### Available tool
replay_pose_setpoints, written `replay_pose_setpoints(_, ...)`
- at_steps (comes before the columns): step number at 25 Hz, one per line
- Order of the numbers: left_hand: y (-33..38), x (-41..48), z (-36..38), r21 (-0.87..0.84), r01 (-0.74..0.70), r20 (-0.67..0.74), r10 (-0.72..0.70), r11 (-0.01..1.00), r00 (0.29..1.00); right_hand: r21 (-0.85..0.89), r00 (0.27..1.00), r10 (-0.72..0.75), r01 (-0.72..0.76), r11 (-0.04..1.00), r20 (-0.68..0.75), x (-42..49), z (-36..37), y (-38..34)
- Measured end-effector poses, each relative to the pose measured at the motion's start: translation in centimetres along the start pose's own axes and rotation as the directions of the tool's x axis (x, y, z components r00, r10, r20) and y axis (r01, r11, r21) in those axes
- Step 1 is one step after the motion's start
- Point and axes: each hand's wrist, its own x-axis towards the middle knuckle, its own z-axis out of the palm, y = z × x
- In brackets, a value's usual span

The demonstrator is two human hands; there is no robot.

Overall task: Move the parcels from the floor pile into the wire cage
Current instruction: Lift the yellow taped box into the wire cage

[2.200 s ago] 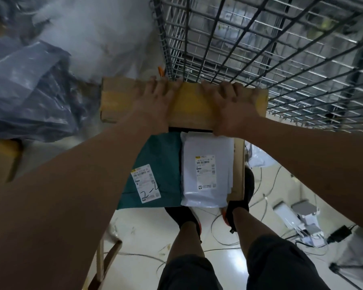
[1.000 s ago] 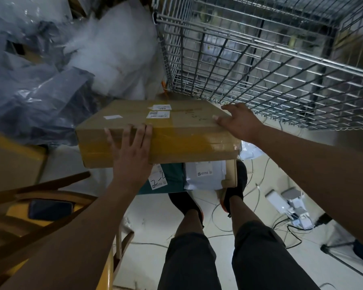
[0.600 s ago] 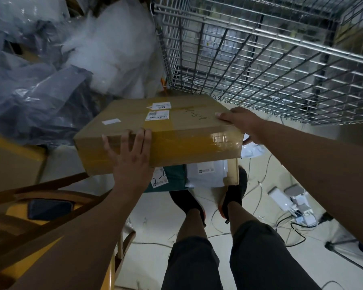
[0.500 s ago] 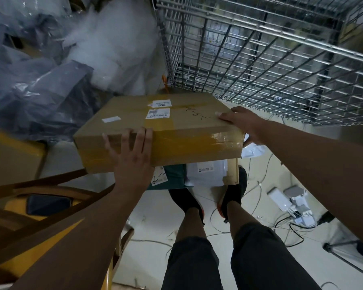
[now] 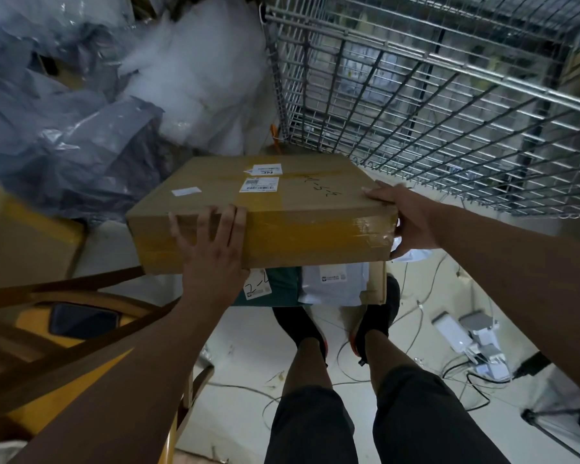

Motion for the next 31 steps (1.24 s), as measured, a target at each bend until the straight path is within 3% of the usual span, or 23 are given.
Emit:
replay_pose_setpoints(5,-2.4,1.4,-1.3,-0.076,-0.029,-0.006,0.029,0.997,1.000,0.032,0.999,-0.002,0.003,0.999,-0.033,0.2,0.1,0.3)
replay_pose_setpoints(8,-4.6,4.3,-2.3,-0.149,0.179,0.072,-0.169,0.973,0.983,0.051,0.999,0.007,-0.005,0.999,-0.041,0.5,0.2,0.8)
replay_pose_setpoints(11,-7.9,6.9,-1.3,-0.177,0.527,0.368,-0.440,0.832,0.819,0.063,1.000,0.014,-0.013,0.998,-0.017,0.8,0.0,1.1)
replay_pose_setpoints(13,-10.3,7.8,0.4,-0.184,0.610,0.552,-0.432,0.771,0.713,0.055,1.000,0.018,-0.017,0.998,-0.008,0.8,0.2,1.0)
replay_pose_setpoints(14,-11.1,8.1,1.1,-0.208,0.626,0.591,-0.413,0.751,0.693,0.048,1.000,0.016,-0.016,0.999,-0.003,0.7,0.3,0.9)
replay_pose_setpoints(17,-11.7,8.8,1.6,-0.241,0.665,0.595,-0.434,0.707,0.677,0.015,1.000,0.008,-0.008,1.000,0.003,0.8,0.9,0.6)
replay_pose_setpoints(21,-9.9,8.2,0.2,-0.187,0.643,0.574,-0.448,0.743,0.685,-0.139,0.995,-0.049,0.037,0.990,-0.083,0.7,2.6,-0.8)
replay_pose_setpoints(24,-10.7,10.2,2.6,-0.206,0.696,0.660,-0.428,0.688,0.618,-0.301,0.979,-0.080,0.021,0.953,-0.185,1.8,3.4,-2.3)
replay_pose_setpoints(27,-12.5,13.5,7.9,-0.269,0.830,0.751,-0.433,0.489,0.499,-0.389,0.971,-0.098,0.005,0.921,-0.220,5.2,2.4,-2.3)
replay_pose_setpoints(29,-11.2,12.9,4.5,-0.250,0.884,0.762,-0.484,0.394,0.431,-0.369,0.977,-0.098,0.021,0.929,-0.190,4.7,2.9,-2.8)
replay_pose_setpoints(31,-10.3,12.1,1.7,-0.221,0.888,0.733,-0.532,0.403,0.424,-0.348,0.984,-0.070,0.009,0.938,-0.163,3.5,3.7,-2.5)
